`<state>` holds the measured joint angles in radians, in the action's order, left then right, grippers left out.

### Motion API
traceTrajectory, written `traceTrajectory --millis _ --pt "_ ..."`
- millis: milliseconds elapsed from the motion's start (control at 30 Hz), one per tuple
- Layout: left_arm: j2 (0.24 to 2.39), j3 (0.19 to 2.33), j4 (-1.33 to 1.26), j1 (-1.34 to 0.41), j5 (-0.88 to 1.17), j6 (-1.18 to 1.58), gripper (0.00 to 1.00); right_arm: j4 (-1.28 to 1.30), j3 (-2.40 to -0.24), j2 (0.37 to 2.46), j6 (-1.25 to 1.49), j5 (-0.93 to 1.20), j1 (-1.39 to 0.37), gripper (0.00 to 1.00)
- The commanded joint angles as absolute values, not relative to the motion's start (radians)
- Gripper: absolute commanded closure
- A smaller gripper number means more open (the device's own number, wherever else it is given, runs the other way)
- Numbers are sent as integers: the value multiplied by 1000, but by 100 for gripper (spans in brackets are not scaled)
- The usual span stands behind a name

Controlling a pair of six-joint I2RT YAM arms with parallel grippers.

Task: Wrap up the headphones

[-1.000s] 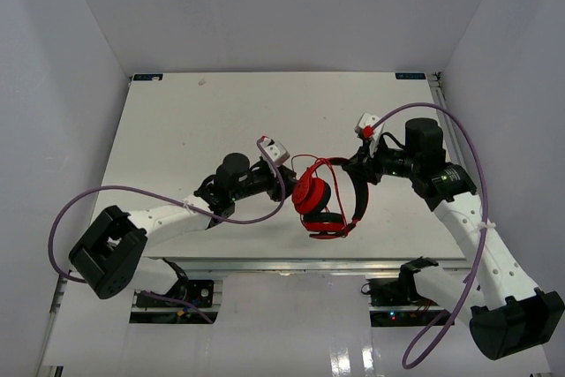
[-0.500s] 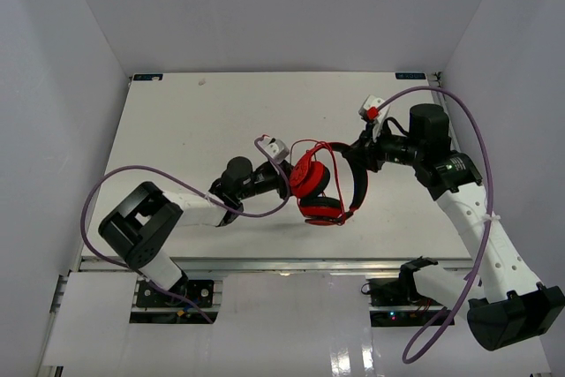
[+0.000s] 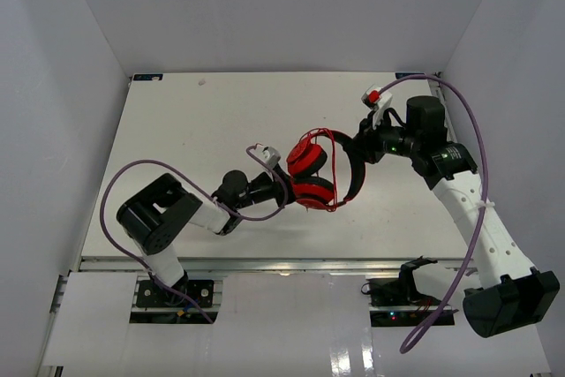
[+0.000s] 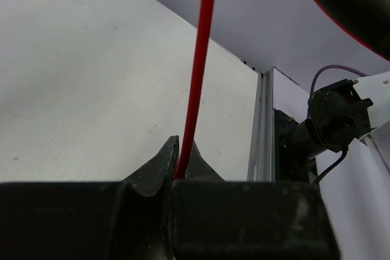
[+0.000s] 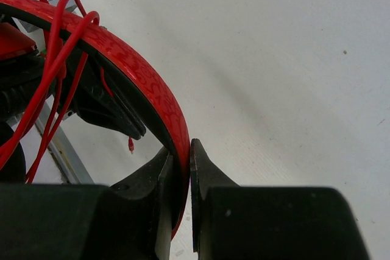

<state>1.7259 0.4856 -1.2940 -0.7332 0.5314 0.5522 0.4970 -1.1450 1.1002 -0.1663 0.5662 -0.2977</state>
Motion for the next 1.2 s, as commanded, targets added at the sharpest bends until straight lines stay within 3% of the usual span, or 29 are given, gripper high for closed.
traceTrajectory --millis 0,667,1167 --pt "1798 468 -1561 -745 512 668 100 365 -1145 1130 -19 480 -293 92" --pt "1824 370 -1629 -814 306 661 100 195 -1055 1327 251 165 -282 92" --pt "1755 532 -1162 -811 365 579 90 102 -1112 1548 265 6 -309 92"
